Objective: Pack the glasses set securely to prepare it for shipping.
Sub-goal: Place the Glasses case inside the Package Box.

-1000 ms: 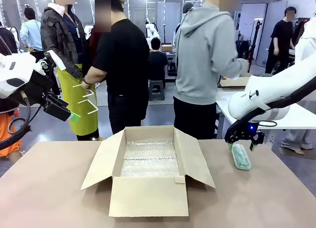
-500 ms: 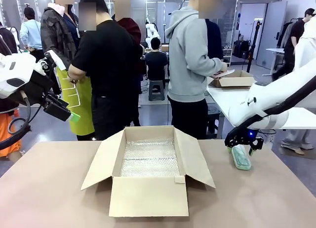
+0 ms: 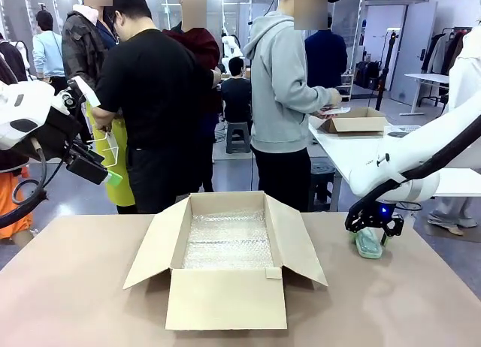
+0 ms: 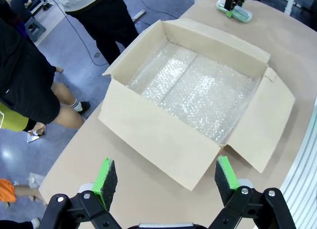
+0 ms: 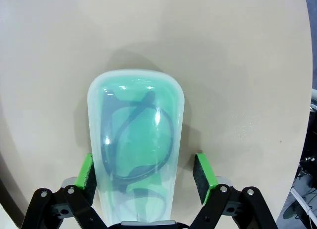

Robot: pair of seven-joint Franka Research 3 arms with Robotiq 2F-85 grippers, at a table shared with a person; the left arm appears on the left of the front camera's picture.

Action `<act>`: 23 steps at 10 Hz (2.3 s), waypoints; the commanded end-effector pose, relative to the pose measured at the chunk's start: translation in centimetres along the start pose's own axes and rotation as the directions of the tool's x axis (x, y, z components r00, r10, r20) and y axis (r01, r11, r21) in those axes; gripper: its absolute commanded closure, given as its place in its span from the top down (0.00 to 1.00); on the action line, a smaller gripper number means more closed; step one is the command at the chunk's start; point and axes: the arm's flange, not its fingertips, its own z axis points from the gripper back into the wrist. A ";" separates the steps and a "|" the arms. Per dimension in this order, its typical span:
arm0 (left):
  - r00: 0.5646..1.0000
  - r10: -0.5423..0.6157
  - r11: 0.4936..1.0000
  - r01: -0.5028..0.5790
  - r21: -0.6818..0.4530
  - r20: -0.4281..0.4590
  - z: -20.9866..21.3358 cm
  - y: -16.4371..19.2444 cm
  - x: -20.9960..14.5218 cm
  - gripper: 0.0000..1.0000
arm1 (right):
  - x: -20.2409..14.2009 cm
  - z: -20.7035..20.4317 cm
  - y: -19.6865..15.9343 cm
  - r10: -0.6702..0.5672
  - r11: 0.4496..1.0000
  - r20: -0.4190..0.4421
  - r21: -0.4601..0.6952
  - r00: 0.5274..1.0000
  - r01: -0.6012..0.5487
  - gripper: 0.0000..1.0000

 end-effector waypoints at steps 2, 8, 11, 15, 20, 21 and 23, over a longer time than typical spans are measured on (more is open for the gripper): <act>1.000 -0.005 1.000 0.005 0.006 0.002 0.1 0.1 0.0 1.00 | 0.1 0.1 0.7 0.008 1.000 -0.019 -0.029 1.000 -0.009 0.60; 1.000 -0.005 1.000 0.005 0.006 0.002 0.1 0.1 0.0 1.00 | -0.9 2.3 1.0 0.072 0.997 -0.032 -0.027 0.997 -0.072 0.15; 1.000 -0.005 1.000 0.005 0.006 0.002 0.1 0.1 0.0 1.00 | -4.8 8.3 1.8 0.216 0.976 -0.010 -0.017 0.976 -0.216 0.15; 1.000 -0.005 1.000 0.005 0.006 0.002 0.1 0.1 0.0 1.00 | -8.5 13.7 3.2 0.406 0.913 -0.030 -0.033 0.913 -0.407 0.15; 1.000 -0.005 1.000 0.005 0.006 0.002 0.1 0.1 0.0 1.00 | -11.3 19.5 13.5 0.866 0.499 -0.052 0.005 0.498 -0.867 0.15; 1.000 -0.005 1.000 0.005 0.006 0.002 0.1 0.1 0.0 1.00 | -11.2 19.6 16.9 0.903 0.426 -0.060 0.015 0.424 -0.905 0.15; 1.000 -0.005 1.000 0.005 0.006 0.002 0.1 0.1 0.0 1.00 | -11.2 18.8 24.4 0.947 0.318 -0.041 0.005 0.317 -0.948 0.15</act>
